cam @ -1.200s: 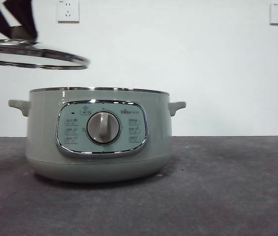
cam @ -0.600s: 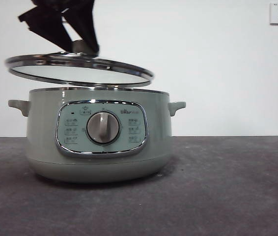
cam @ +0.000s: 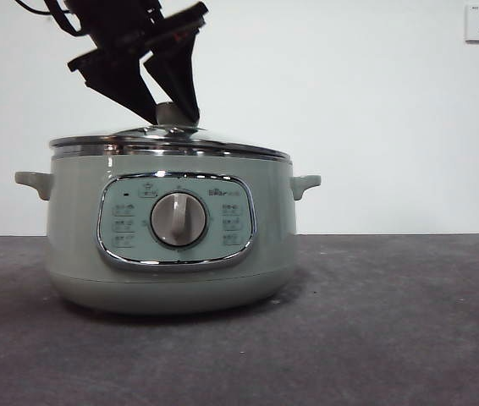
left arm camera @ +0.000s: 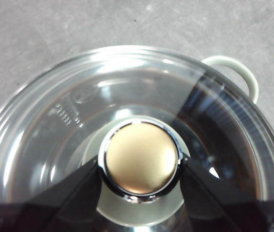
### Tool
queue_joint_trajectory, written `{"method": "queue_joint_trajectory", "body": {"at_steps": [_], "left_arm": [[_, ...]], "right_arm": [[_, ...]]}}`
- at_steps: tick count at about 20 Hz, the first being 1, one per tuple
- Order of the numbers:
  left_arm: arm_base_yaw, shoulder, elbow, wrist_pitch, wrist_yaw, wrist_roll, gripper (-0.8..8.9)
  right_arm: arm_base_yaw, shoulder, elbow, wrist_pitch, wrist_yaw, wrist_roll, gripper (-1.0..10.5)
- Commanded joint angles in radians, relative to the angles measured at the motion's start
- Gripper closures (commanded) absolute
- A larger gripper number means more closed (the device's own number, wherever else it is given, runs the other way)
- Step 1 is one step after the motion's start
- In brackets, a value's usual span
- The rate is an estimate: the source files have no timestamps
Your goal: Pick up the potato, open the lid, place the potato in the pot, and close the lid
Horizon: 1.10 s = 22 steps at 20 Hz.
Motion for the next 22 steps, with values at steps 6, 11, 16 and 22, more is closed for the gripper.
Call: {"method": "queue_joint_trajectory", "body": {"at_steps": [6, 11, 16, 22], "left_arm": [[-0.013, 0.053, -0.002, -0.013, 0.007, 0.003, 8.22], [-0.013, 0.045, -0.002, -0.001, 0.006, -0.016, 4.37], [-0.01, -0.026, -0.002, 0.0, 0.007, -0.029, 2.44], [-0.011, -0.195, -0.002, -0.102, 0.007, -0.042, 2.44]], "right_arm": [[0.001, -0.001, -0.012, 0.018, -0.003, 0.01, 1.9], [0.001, 0.0, -0.012, 0.015, -0.003, 0.01, 1.9], [0.001, 0.0, -0.012, 0.015, -0.003, 0.01, 1.9], [0.001, 0.0, -0.012, 0.019, 0.001, 0.008, 1.9]]}}
